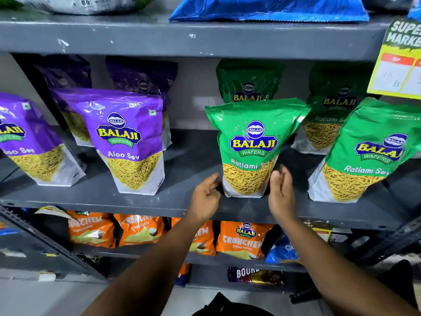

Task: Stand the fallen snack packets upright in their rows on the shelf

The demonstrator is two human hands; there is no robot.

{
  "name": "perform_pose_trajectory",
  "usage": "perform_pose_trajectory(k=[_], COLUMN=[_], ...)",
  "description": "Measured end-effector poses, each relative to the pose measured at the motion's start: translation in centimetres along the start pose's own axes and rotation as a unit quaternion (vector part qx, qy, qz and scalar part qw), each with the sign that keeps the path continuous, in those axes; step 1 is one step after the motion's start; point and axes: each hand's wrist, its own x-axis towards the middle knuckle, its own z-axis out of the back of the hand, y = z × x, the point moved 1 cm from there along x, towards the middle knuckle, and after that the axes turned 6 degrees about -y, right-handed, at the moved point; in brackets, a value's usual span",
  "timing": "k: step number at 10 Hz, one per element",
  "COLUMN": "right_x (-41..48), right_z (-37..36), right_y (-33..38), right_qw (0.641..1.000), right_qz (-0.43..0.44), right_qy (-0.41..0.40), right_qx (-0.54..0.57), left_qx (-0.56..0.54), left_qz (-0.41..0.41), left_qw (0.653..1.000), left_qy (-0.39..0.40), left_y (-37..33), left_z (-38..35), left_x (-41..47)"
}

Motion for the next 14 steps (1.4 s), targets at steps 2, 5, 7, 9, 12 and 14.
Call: perform_pose_trajectory(k=[2,5,7,9,12,14], right_x=[-6.9,-10.8,-11.5,-12.3,-12.3,-14.3], right_z=[-1.6,-20.1,-24.2,-25.9,-26.1,-24.6], right_y=[0.3,7.6,7.8,8.3,8.6,10.4], right_qw=[0.966,0.945,0.959,0.964,0.954,0.982], right_qz=[0.247,0.043,0.007,0.010,-0.033,-0.018], right_qy=[0.055,0.319,0.270,0.228,0.242,0.182], right_qx=[-0.051,-0.061,-0.090,-0.135,-0.170,-0.039], left_qx=[-0.059,0.076,0.060,0.145,0.170,0.119], left_qz=[-0.095,-0.058,-0.045,-0.037,-0.027,-0.019], left_qw=[0.963,0.984,0.996,0.988,0.985,0.992], left_qy=[-0.246,-0.152,-0.040,-0.028,-0.015,-0.037], left_y=[3.0,3.3,4.3,3.2,3.1,2.9], left_z=[8.1,25.2,28.0,29.8,30.1,30.8], left_x=[-6.2,1.0,3.0,2.6,2.1,1.4])
